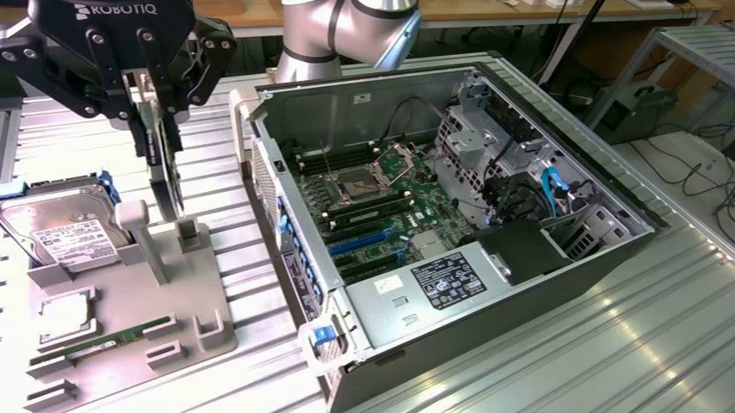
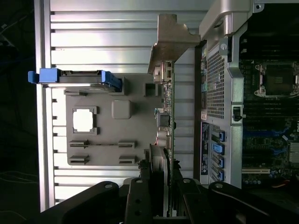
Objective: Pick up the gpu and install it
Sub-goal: 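Pick up the gpu and move the gpu toward the slot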
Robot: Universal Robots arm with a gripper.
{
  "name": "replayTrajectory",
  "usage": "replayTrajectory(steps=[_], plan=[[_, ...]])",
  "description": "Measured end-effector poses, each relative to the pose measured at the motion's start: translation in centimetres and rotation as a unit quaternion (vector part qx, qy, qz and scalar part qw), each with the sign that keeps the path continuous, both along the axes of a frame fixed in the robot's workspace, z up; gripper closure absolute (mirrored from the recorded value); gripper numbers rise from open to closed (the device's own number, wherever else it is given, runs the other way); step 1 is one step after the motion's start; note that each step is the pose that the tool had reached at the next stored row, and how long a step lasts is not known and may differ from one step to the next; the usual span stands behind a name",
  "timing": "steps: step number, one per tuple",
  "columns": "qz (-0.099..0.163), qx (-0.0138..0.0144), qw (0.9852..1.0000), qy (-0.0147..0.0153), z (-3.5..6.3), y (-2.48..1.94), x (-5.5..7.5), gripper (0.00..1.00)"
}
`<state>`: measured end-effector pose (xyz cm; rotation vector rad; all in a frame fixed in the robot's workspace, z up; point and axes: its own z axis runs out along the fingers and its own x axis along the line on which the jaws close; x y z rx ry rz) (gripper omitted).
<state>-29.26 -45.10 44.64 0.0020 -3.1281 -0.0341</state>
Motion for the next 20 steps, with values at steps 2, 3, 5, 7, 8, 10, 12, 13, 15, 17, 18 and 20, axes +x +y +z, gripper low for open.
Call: replayTrajectory(steps=[2,3,5,7,8,10,12,13,15,17,18,20], plan=[[0.0,-0.0001,1.0,0.0,0.0,0.0,0.1,0.73],[0.0,-0.0002,1.0,0.0,0.0,0.0,0.1,0.73],[0.0,-0.0006,1.0,0.0,-0.01,0.0,0.3,0.73],[0.0,-0.0009,1.0,0.0,-0.01,0.0,0.4,0.73],[0.0,-0.0011,1.0,0.0,-0.01,0.0,0.4,0.73],[0.0,-0.0014,1.0,0.0,0.0,0.0,0.5,0.73],[0.0,-0.0015,1.0,0.0,-0.01,0.0,0.6,0.73],[0.0,-0.0016,1.0,0.0,0.0,0.0,0.7,0.73],[0.0,-0.0017,1.0,0.0,0.0,0.0,0.8,0.73],[0.0,-0.0018,1.0,0.0,-0.01,0.0,0.9,0.73],[0.0,-0.0018,1.0,0.0,-0.01,0.0,0.9,0.73],[0.0,-0.0019,1.0,0.0,-0.01,0.0,1.1,0.73]])
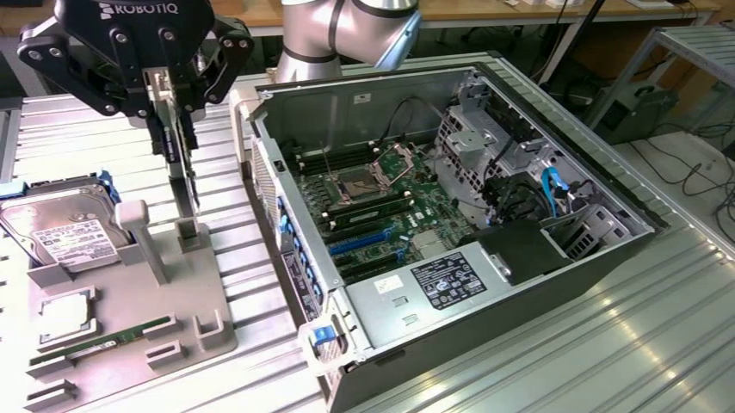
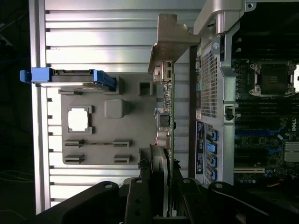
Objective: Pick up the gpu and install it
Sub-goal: 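Pick up the gpu and move the gpu toward the slot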
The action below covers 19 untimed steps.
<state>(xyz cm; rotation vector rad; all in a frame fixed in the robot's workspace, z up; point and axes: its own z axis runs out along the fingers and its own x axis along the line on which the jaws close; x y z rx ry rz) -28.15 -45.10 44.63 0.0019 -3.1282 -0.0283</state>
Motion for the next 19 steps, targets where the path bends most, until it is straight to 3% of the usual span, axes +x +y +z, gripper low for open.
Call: replayTrajectory(steps=[19], plan=[[0.0,-0.0014,1.0,0.0,0.0,0.0,1.4,0.73]])
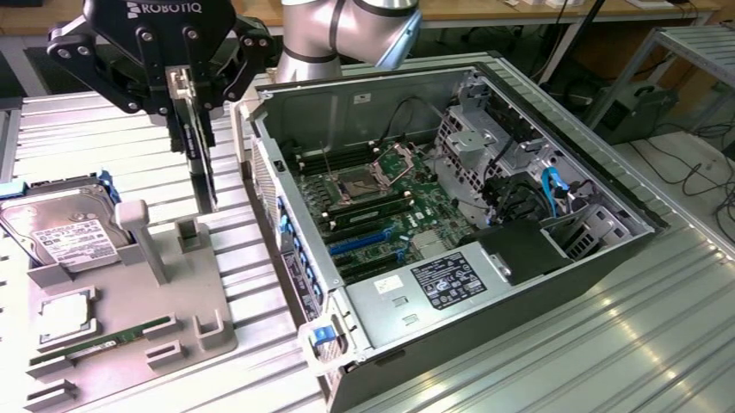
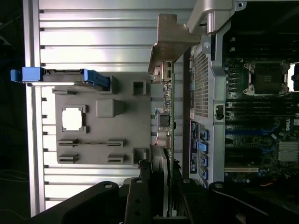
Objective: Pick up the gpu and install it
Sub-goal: 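Pick up the gpu and move the gpu toward the slot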
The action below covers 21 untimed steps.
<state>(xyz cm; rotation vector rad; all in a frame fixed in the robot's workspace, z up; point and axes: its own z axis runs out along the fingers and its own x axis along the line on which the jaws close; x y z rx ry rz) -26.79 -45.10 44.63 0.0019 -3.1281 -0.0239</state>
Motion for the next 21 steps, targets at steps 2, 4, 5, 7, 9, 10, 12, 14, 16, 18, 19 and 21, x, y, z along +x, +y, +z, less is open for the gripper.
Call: replayTrajectory(steps=[2,4,5,7,9,10,12,14,16,18,19,21], plan=[[0.0,-0.0001,1.0,0.0,0.0,0.0,0.1,0.73],[0.0,-0.0002,1.0,0.0,0.0,0.0,0.3,0.73],[0.0,-0.0002,1.0,0.0,-0.01,0.0,0.4,0.73],[0.0,-0.0003,1.0,0.0,0.0,0.0,0.5,0.73],[0.0,-0.0003,1.0,0.0,0.0,0.0,0.6,0.73],[0.0,-0.0004,1.0,0.0,0.0,0.0,0.7,0.73],[0.0,-0.0005,1.0,0.0,0.0,0.0,0.8,0.73],[0.0,-0.0006,1.0,0.0,0.0,0.0,0.9,0.73],[0.0,-0.0006,1.0,-0.0001,-0.01,0.0,1.1,0.73],[0.0,-0.0007,1.0,0.0,-0.01,0.0,1.3,0.73],[0.0,-0.0007,1.0,0.0,0.0,0.0,1.3,0.73],[0.0,-0.0008,1.0,0.0,-0.01,0.0,1.5,0.73]])
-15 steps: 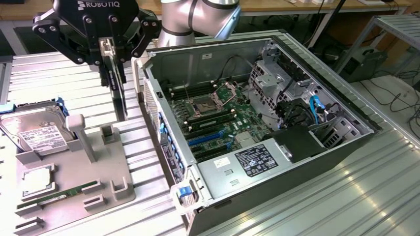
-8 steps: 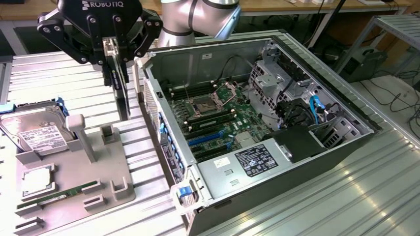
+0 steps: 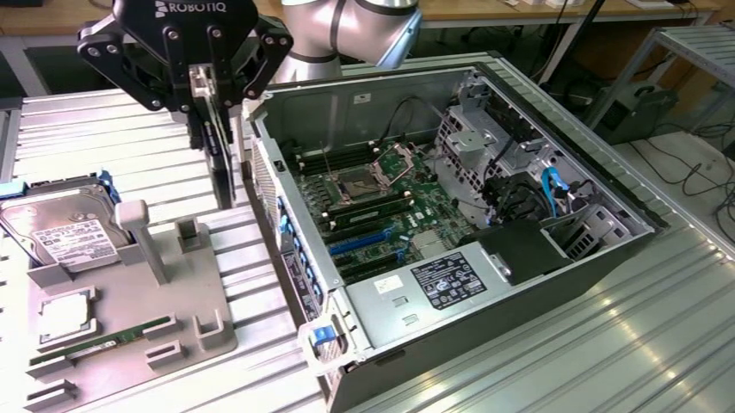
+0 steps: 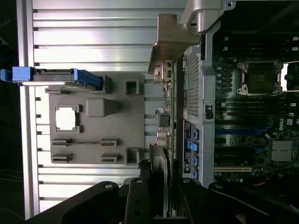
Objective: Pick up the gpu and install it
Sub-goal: 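Pick up the gpu and move the gpu toward the slot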
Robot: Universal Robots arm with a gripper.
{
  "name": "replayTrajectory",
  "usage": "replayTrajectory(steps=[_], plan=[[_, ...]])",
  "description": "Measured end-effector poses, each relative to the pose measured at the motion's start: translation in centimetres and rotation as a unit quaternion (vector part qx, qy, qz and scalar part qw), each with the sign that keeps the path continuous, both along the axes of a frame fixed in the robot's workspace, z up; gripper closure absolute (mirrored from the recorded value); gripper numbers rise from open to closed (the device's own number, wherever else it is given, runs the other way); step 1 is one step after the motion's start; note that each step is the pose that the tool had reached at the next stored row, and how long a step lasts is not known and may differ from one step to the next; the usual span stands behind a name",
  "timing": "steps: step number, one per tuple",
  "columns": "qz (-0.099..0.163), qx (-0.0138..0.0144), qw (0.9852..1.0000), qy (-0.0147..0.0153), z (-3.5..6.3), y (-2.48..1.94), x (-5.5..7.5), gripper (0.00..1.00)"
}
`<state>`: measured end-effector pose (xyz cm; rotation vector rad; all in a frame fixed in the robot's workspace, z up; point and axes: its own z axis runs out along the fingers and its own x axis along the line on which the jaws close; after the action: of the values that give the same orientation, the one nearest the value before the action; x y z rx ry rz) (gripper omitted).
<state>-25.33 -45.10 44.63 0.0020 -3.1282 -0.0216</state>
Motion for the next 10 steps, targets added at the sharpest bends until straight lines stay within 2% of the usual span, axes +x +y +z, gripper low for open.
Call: replayTrajectory(steps=[10], plan=[[0.0,-0.0002,1.0,0.0,0.0,0.0,0.61,0.73]])
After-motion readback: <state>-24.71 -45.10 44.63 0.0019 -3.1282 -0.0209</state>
